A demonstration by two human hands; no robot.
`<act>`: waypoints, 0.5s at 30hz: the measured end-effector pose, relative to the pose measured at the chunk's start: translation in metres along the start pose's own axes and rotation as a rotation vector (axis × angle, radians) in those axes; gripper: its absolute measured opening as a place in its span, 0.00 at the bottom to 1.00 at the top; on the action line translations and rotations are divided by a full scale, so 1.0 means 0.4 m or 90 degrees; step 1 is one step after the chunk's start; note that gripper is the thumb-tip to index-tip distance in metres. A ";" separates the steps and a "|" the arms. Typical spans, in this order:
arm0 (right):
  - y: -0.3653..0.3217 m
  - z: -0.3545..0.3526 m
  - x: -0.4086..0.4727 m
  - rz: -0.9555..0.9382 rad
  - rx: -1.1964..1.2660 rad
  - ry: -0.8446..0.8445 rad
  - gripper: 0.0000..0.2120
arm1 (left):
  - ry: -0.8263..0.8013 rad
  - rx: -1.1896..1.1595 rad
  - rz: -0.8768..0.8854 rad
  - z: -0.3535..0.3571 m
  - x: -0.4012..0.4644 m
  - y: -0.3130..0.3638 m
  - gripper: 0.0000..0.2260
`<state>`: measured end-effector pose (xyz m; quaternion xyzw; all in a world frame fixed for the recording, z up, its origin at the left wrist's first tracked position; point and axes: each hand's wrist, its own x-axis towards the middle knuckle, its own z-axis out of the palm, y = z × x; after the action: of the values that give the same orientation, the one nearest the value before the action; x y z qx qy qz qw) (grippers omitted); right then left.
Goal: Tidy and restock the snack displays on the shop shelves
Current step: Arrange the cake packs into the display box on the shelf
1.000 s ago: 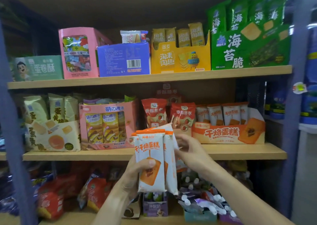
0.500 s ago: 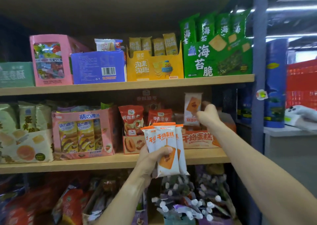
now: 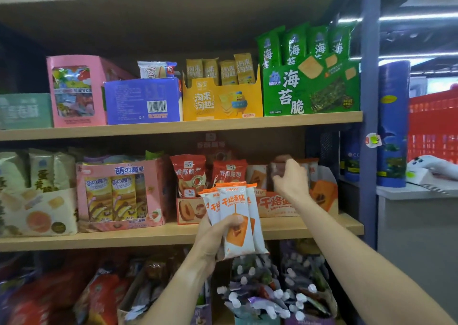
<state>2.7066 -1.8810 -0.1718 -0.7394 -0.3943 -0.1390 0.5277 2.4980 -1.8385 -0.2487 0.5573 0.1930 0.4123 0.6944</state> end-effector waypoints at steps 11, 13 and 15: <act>0.031 -0.054 -0.110 -0.001 0.120 -0.066 0.15 | -0.009 -0.052 -0.013 0.020 0.015 -0.011 0.24; 0.022 -0.031 -0.042 -0.069 0.020 -0.087 0.23 | 0.000 -0.054 -0.011 0.021 0.019 -0.004 0.20; 0.008 -0.007 0.010 -0.150 -0.061 -0.153 0.32 | 0.004 -0.049 -0.014 0.025 0.022 -0.001 0.18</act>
<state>2.7121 -1.8821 -0.1702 -0.7234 -0.5318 -0.1289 0.4210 2.5104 -1.8378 -0.2446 0.5269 0.1852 0.4134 0.7192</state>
